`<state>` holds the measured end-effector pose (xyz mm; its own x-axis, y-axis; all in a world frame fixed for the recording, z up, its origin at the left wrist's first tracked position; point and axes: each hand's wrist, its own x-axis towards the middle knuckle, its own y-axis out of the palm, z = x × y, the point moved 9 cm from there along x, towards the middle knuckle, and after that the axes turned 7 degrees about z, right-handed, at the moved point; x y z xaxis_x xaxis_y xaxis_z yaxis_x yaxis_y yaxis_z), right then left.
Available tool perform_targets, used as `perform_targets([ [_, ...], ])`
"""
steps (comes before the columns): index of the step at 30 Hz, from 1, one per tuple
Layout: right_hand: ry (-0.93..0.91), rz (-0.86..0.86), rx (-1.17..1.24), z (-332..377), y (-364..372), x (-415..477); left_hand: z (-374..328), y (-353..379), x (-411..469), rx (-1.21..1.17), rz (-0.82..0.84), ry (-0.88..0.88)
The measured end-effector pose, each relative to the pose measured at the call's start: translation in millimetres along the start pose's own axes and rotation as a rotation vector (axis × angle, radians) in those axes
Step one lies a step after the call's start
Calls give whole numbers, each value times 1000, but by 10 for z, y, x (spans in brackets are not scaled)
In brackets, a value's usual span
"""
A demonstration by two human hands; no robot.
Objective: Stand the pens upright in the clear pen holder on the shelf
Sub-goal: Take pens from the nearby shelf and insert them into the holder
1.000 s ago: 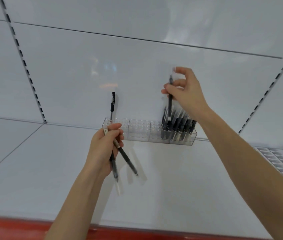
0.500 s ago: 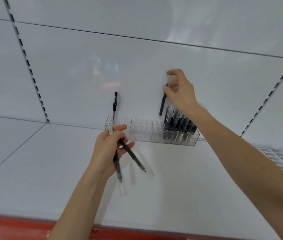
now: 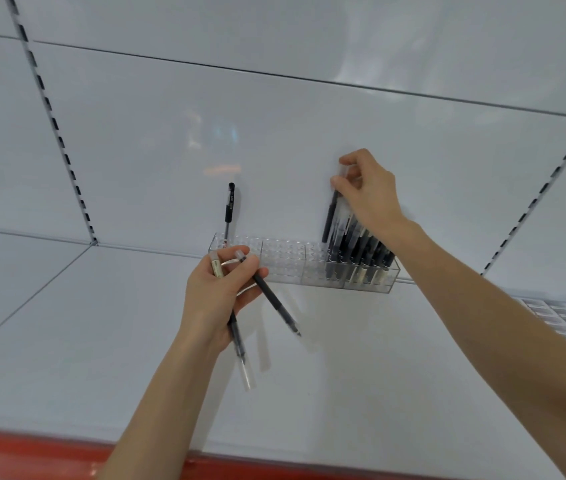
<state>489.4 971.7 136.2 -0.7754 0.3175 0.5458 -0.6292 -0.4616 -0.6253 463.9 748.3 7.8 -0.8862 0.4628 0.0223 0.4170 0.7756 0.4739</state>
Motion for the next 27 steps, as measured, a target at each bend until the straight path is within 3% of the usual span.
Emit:
perform_targets([
  [6,-4,21,-29,-27,51,-16,5,7,-2,8,-9,-2],
  [15,-68,125,-303,28,155,24,-45,-2,-11,-8,-34,26],
  [27,-98,223,-337,23,182,71,-49,-42,-27,8,-54,33],
])
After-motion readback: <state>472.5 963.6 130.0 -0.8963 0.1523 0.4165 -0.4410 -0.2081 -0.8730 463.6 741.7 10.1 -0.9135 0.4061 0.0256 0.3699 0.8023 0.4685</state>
